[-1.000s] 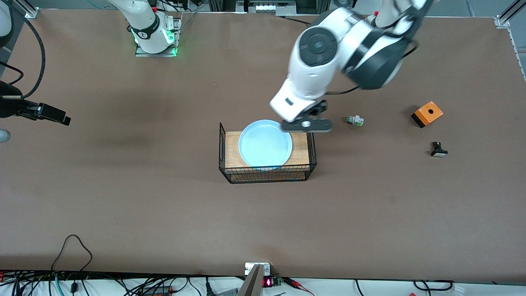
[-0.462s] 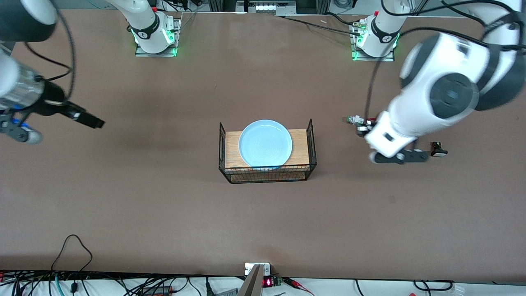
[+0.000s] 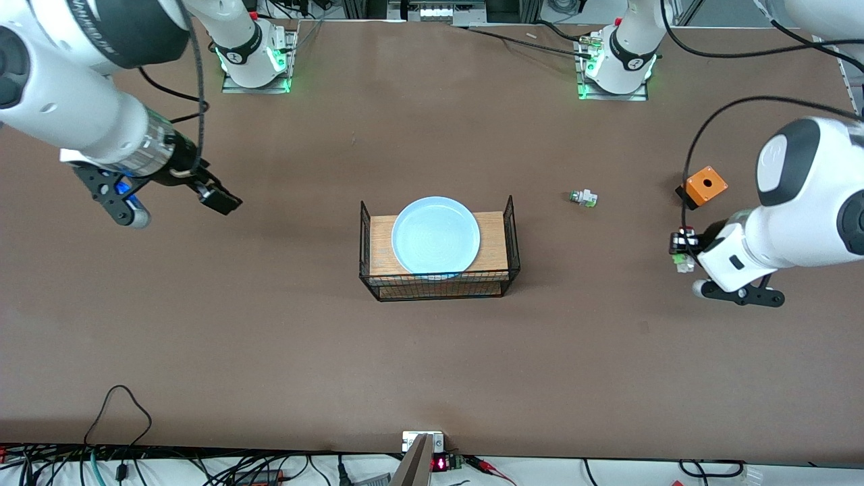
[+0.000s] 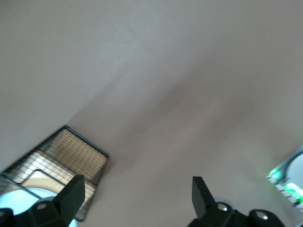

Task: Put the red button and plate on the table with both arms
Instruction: 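Set the button on the table while the right gripper approaches the plate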

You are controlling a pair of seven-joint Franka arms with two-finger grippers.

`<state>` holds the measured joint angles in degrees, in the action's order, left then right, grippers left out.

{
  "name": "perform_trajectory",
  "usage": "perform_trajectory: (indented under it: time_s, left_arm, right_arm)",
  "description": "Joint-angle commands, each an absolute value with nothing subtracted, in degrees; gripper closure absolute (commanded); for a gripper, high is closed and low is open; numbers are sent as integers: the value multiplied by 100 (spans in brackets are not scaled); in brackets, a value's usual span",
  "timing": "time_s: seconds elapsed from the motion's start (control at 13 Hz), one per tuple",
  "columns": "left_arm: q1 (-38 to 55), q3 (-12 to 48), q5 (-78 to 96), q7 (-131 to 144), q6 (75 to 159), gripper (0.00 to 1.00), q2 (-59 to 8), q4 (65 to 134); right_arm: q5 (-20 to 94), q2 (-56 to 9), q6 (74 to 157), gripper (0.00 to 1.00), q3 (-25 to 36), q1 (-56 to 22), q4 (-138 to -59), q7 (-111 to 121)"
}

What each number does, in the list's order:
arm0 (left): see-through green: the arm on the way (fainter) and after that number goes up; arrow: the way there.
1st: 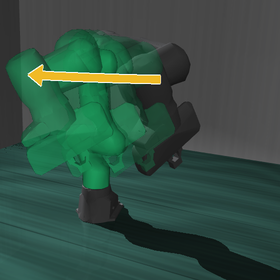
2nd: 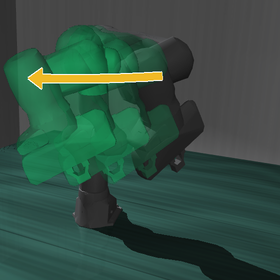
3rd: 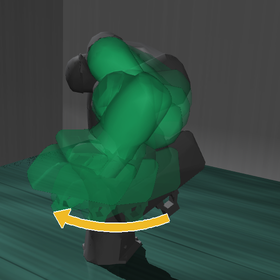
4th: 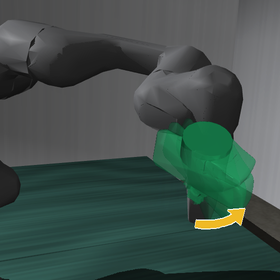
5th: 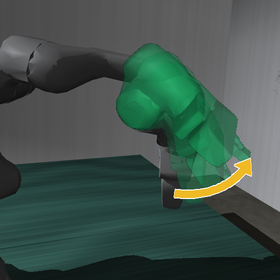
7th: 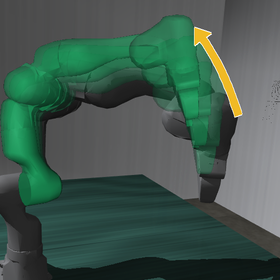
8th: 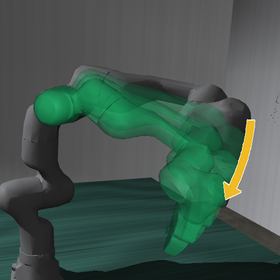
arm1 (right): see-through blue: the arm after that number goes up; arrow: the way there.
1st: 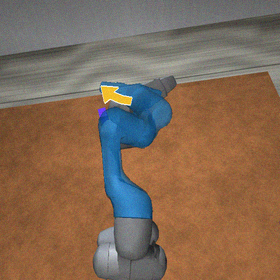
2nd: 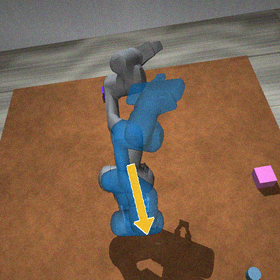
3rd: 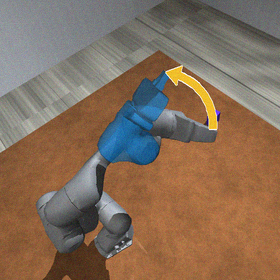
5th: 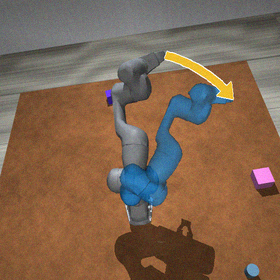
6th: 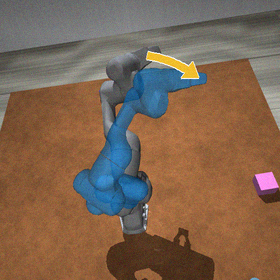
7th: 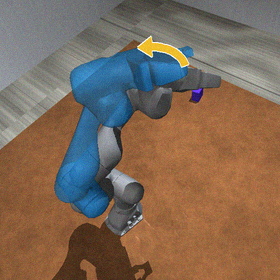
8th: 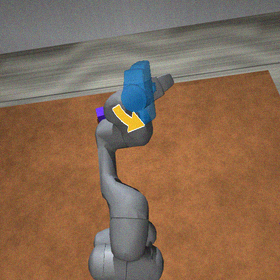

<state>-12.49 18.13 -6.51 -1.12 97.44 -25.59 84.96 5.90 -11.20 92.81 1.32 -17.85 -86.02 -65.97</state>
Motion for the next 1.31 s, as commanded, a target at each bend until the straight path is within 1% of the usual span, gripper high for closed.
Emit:
perform_trajectory:
  time_s: [0.0, 0.08, 0.23, 0.38, 0.54, 0.62, 0.69, 0.77, 0.92, 1.0, 1.15, 1.23]
  left_arm:
    - [-1590, 1907, -800, -456, 10457, 82, -2426, 9323]
    - [-1608, 1899, -809, -492, 10781, 82, -2417, 9717]
    - [-1669, 1907, -1150, -501, 11484, 82, -2304, 10412]
    - [-1687, 1907, -1151, -501, 12178, 82, -2294, 10922]
    - [-1810, 1890, -1212, -510, 13379, 82, -2347, 11606]
    - [-1837, 1890, -1378, -501, 13925, 82, -2355, 11924]
    - [-1915, 1881, -1458, -501, 14340, 82, -2460, 12092]
    - [-1994, 1881, -1459, -501, 14605, 81, -2618, 12137]
    - [-2004, 1881, -1459, -501, 14721, 79, -2768, 12129]
    - [-2013, 1881, -1459, -492, 14730, 75, -2777, 12129]
    - [-2004, 1881, -1459, -483, 14730, 62, -2847, 12129]
    - [-2013, 1881, -1459, -483, 14730, 60, -2891, 12120]
  right_arm:
    - [642, -1116, 9894, 0, -79, -1740, -8866, -7145]
    - [650, -1073, 10262, 0, -97, -1749, -9068, -7163]
    - [650, -1063, 10598, 0, -263, -1810, -9246, -7643]
    - [642, -1055, 11132, 0, -491, -1933, -9535, -8197]
    - [615, -1072, 11652, 0, -720, -1960, -9729, -8935]
    - [615, -1098, 11715, 0, -755, -1986, -9756, -9095]
    - [615, -1125, 11725, 0, -782, -2004, -9756, -9105]
    - [615, -1134, 11725, 0, -808, -2021, -9756, -9114]
    - [598, -1230, 11742, 0, -844, -2170, -9730, -9105]
    - [572, -1265, 11751, 0, -844, -2293, -9721, -9105]
    - [589, -1335, 11777, 0, -844, -2460, -9703, -9158]
    - [598, -1362, 11838, 0, -844, -2583, -9712, -9376]
